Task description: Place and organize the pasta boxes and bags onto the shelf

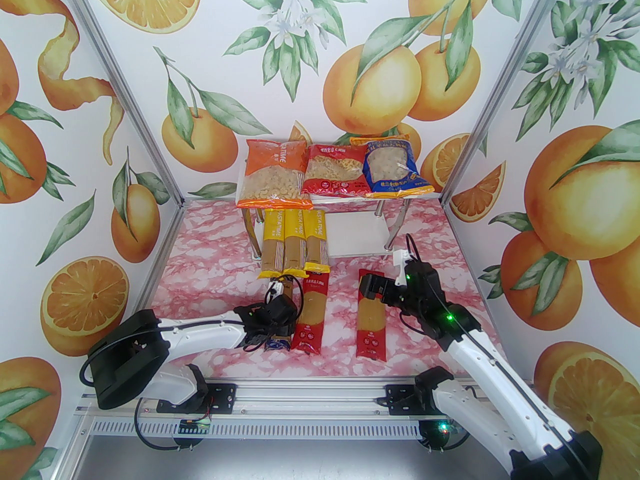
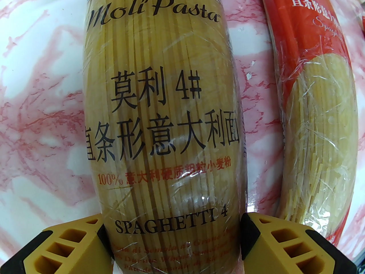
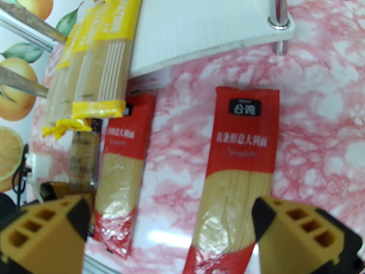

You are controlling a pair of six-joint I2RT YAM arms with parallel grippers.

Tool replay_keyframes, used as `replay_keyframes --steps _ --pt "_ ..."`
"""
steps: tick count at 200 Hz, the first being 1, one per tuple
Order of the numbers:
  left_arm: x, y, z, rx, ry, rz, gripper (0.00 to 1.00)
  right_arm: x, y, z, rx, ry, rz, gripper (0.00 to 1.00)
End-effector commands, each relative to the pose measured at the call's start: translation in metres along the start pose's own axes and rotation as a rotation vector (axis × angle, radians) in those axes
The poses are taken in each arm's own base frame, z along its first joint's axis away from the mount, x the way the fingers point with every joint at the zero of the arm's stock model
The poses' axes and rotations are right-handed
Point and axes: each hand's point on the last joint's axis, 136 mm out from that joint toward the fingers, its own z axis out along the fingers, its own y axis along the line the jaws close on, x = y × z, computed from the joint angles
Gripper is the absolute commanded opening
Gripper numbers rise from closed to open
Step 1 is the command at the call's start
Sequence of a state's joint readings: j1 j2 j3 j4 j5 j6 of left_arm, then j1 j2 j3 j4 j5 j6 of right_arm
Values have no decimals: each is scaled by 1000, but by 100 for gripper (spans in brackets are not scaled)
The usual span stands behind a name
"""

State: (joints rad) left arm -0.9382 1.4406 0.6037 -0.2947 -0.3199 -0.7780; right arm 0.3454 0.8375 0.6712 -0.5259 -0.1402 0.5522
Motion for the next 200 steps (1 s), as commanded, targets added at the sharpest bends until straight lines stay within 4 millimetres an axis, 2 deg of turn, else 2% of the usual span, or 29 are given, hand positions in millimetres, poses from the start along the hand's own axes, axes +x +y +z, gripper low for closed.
replay_keyframes --steps 1,82,90,112,130,152,180,200 --pt "10 0 3 19 43 35 64 -5 6 -7 -23 -23 0 100" --pt "21 5 -6 42 74 59 54 -5 6 -12 -23 -33 2 100" --pt "22 7 -7 40 80 59 51 -6 6 -13 -25 -36 2 100" --pt "29 10 -10 39 107 68 30 -6 7 -14 -25 -42 2 100" --pt "34 14 -15 46 122 69 19 -6 6 -14 -24 -41 4 100" --pt "38 16 -24 69 134 74 14 -6 7 -14 -27 -40 6 100" --pt "46 15 -41 124 171 91 2 -7 7 -14 -28 -42 9 100" --pt "52 11 -58 184 209 94 0 -7 8 -16 -31 -46 9 100"
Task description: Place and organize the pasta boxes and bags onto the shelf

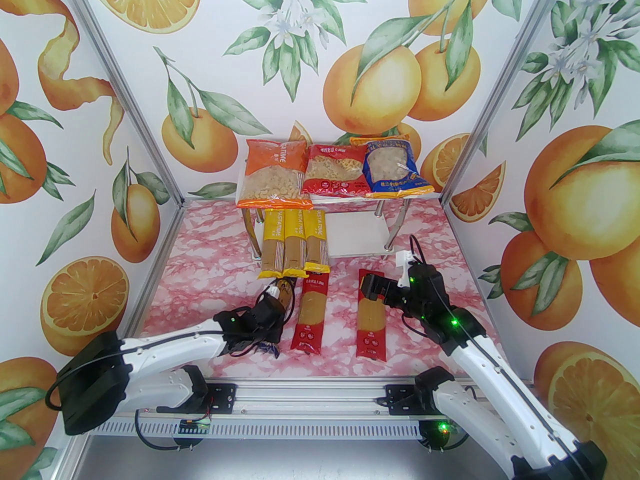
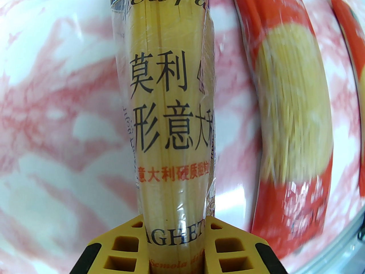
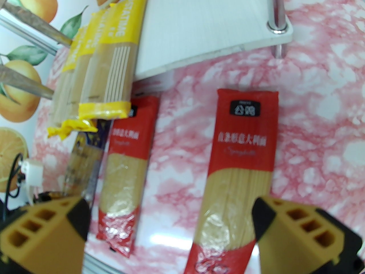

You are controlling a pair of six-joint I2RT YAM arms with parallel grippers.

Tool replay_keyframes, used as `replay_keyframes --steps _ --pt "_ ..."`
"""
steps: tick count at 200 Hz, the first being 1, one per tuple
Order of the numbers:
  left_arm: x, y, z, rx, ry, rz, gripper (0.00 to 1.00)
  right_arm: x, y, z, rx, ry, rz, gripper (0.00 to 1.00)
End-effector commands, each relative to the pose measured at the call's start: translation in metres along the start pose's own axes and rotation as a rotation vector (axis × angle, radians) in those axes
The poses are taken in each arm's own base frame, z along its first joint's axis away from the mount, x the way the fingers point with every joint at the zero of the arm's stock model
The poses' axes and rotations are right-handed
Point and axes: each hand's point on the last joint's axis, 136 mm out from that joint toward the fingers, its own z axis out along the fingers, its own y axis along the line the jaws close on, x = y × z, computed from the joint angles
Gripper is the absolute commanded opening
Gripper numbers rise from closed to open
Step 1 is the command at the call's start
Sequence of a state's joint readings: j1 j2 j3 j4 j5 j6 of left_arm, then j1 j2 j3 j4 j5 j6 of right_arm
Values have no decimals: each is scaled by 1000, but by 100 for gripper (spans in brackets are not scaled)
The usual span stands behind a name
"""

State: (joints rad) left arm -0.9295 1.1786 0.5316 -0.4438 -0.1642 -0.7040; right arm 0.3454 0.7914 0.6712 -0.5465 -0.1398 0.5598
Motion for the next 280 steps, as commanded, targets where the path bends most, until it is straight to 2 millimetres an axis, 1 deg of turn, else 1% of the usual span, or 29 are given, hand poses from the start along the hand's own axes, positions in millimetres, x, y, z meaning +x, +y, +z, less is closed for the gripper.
replay_keyframes --steps 1,36,53,79,95,117,135,160,175,182,189,200,215,223,239,263,273,280 --pt "31 1 -17 53 135 30 0 -6 6 -5 -18 -25 6 100" --pt "35 -14 -45 156 175 53 0 -8 7 -7 -23 -29 9 100" --pt "38 -24 -59 207 223 95 0 -10 8 -8 -22 -34 9 100" --pt "41 -32 -82 233 298 176 0 -12 9 -12 -21 -41 7 100" --pt "37 -39 -96 269 296 215 0 -12 10 -14 -24 -45 9 100" --pt "22 -47 -114 304 234 230 0 -12 10 -15 -28 -45 14 100" --pt "12 -46 -124 304 180 225 0 -12 11 -17 -30 -48 15 100" --pt "8 -32 -135 242 157 226 0 -15 12 -20 -29 -54 7 100" --pt "5 -28 -144 223 149 233 0 -16 13 -21 -28 -52 3 100" --pt "2 -30 -149 231 140 237 0 -16 13 -21 -28 -52 3 100" --pt "-1 -35 -154 257 130 240 0 -16 12 -20 -26 -52 3 100" --pt "-8 -48 -162 319 109 246 0 -16 13 -20 -28 -53 5 100" --pt "-16 -74 -175 441 88 267 0 -15 12 -19 -27 -48 6 100" --pt "-20 -84 -182 488 85 283 0 -15 12 -19 -26 -48 7 100" --pt "-25 -92 -194 507 101 329 0 -15 11 -20 -19 -51 4 100" --pt "-37 -102 -201 507 103 400 0 -16 10 -20 -16 -55 4 100" --pt "-47 -111 -200 518 79 414 0 -16 11 -19 -16 -53 5 100" --pt "-56 -122 -197 544 52 415 0 -16 10 -18 -16 -53 7 100"
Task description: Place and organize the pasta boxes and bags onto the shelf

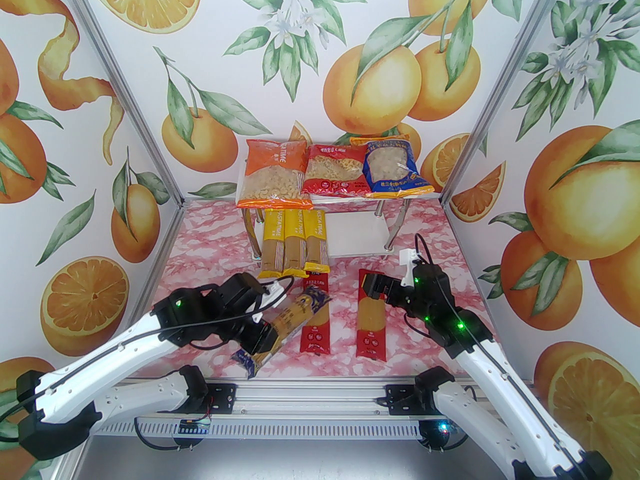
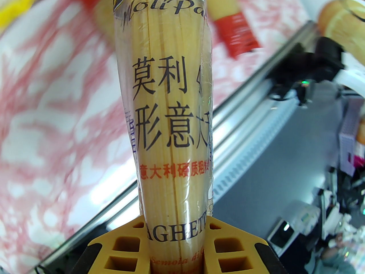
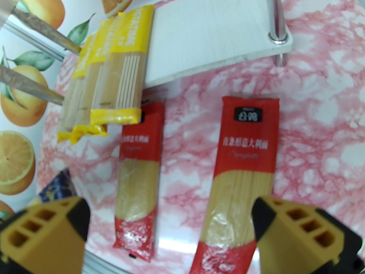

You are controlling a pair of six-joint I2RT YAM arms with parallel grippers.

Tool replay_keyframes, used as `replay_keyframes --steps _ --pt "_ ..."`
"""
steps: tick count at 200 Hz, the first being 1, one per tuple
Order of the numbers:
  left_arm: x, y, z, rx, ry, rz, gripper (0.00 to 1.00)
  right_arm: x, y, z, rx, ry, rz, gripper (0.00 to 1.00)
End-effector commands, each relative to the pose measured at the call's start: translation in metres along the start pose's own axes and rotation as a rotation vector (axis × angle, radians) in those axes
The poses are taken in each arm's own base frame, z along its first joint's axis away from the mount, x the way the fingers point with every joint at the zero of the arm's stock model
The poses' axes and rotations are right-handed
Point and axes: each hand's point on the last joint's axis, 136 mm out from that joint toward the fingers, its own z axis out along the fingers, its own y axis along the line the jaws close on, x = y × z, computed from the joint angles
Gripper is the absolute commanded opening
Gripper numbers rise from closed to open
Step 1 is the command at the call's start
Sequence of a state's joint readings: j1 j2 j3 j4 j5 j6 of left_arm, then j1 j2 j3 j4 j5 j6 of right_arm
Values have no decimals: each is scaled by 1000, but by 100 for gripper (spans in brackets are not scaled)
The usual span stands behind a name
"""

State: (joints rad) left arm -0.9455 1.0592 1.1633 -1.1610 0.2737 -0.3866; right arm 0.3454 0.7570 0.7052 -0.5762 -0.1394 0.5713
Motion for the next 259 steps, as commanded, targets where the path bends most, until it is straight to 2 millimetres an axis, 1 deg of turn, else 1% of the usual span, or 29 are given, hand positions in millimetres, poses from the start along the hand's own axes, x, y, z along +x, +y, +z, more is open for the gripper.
replay_keyframes --steps 1,20,37,62,80,88,122,133,145,162,178,205,213,227,259 --pt "-48 -34 -13 112 -151 132 0 -7 3 -5 4 -21 0 100" --pt "-83 -49 1 176 -238 143 0 -7 2 -6 5 -26 1 100" --pt "-112 -55 20 214 -300 130 0 -8 2 -8 8 -31 -2 100" --pt "-145 -54 52 216 -350 108 0 -11 3 -12 15 -33 -21 100" --pt "-167 -45 72 199 -383 65 0 -15 5 -16 19 -40 -35 100" --pt "-176 -38 80 179 -399 45 0 -15 5 -17 23 -39 -41 100" --pt "-218 -22 96 121 -525 -4 0 -18 5 -17 35 -37 -56 100" --pt "-231 -19 103 101 -550 -18 0 -19 6 -16 30 -33 -59 100" --pt "-244 -10 114 62 -567 -39 0 -19 8 -15 23 -31 -61 100" --pt "-261 -1 124 21 -599 -66 0 -20 9 -14 20 -33 -66 100" --pt "-277 8 131 -14 -636 -90 0 -20 9 -13 21 -29 -72 100" --pt "-303 17 133 -83 -698 -101 0 -18 9 -10 16 -18 -76 100" --pt "-310 24 132 -129 -725 -117 0 -17 9 -10 14 -15 -79 100" --pt "-319 33 132 -177 -768 -130 0 -16 8 -9 15 -11 -81 100" --pt "-332 53 129 -263 -838 -177 0 -14 8 -8 12 -6 -84 100"
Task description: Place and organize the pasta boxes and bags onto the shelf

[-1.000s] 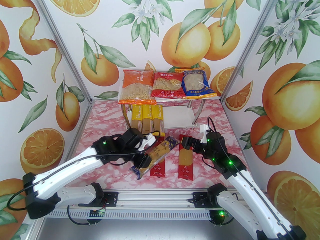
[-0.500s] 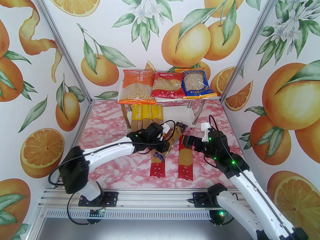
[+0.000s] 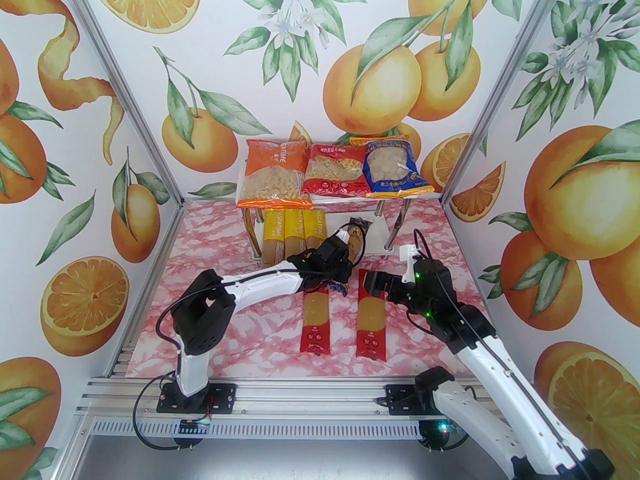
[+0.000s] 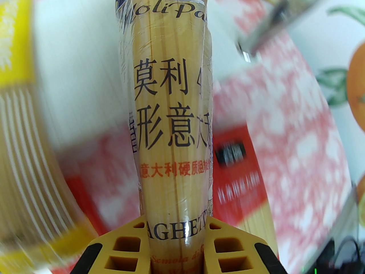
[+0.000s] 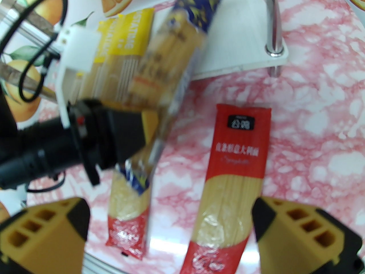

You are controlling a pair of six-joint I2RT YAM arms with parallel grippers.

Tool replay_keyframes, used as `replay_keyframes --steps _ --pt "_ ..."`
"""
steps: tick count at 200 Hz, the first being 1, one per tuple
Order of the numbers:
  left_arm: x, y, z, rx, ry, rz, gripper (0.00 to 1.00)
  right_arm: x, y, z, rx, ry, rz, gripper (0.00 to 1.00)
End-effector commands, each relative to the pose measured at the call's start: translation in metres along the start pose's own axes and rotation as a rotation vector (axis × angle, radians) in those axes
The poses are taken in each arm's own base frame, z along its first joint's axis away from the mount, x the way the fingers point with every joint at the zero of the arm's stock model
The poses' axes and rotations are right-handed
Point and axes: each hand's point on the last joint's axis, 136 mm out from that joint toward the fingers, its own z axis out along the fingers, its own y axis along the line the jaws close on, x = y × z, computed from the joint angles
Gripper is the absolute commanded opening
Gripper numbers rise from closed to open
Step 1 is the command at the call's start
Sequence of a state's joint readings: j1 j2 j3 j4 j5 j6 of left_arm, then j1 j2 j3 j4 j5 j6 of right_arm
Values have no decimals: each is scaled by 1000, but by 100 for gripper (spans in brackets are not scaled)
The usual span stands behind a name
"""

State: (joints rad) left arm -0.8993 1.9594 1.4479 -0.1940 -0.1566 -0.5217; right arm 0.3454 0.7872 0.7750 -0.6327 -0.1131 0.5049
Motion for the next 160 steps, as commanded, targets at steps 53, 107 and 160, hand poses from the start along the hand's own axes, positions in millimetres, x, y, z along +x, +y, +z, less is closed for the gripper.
replay_keyframes --steps 53,107,160 --pt "-103 14 3 -128 -353 -130 0 -1 6 1 -31 -1 -14 100" --pt "-102 38 11 -229 -400 -240 0 1 5 0 -25 9 -24 100" --pt "-99 46 24 -252 -381 -268 0 4 4 2 -23 18 -24 100"
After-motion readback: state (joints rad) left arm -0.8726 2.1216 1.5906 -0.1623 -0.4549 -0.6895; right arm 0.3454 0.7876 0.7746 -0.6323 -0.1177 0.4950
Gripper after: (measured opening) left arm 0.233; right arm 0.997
